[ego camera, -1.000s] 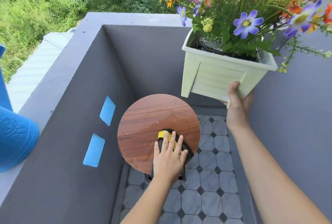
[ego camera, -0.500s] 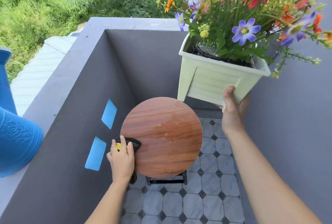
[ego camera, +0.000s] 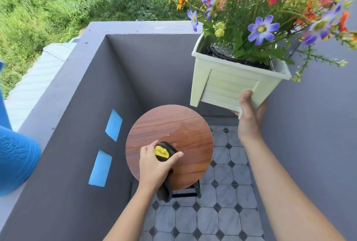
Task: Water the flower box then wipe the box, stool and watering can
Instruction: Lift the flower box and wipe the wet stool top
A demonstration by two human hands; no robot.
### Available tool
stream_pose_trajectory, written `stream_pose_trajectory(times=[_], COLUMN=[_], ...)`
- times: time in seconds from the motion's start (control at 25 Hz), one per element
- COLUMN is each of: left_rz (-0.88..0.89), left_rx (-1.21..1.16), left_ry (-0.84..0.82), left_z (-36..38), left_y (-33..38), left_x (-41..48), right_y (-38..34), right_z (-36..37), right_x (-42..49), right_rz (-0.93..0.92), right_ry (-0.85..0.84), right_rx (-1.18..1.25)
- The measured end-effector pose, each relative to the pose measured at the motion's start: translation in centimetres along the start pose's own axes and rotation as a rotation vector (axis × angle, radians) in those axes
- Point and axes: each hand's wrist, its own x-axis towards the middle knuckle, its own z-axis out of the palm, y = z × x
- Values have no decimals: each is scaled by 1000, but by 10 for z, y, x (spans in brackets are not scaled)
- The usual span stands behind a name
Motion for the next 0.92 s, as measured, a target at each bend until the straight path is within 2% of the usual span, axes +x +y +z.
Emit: stream_pose_trajectory(times=[0.08,0.16,0.2,0.24,0.36,0.4,0.56,0.64,0.68,0.72,0.8,0.92], left_rz=[-150,-346,-370,-313,-37,-7,-148,14,169,347,625,752], left_rx=[-212,-636,-676,-589,108,193,160,190,172,192,401,806], left_ry=[-183,-310,-335,-331,-186,-137,70,261,273,210,55,-190], left_z=[24,40,45,47,49,48,43,40,41,45,53,65], left_y=[20,34,33,32,20,15,0,-4,-5,-9,-21,-42], left_x=[0,7,11,15,23,24,28,25,22,18,11,2], right_y=[-2,-3,-4,-4,-4,-4,-1,4,6,7,7,8], right_z=[-3,-7,-8,-10,-14,-14,-15,-18,-19,-20,-19,-23], right_x=[1,3,3,4,5,4,2,1,0,-1,-3,-6], right_rz=[-10,-31,-31,-31,-37,-50,-49,-36,-28,-31,-46,-44], right_ry=[27,28,23,21,29,37,53,49,55,60,70,55], right_rx=[-2,-10,-13,-15,-23,-30,-34,-30,-30,-40,-51,-50])
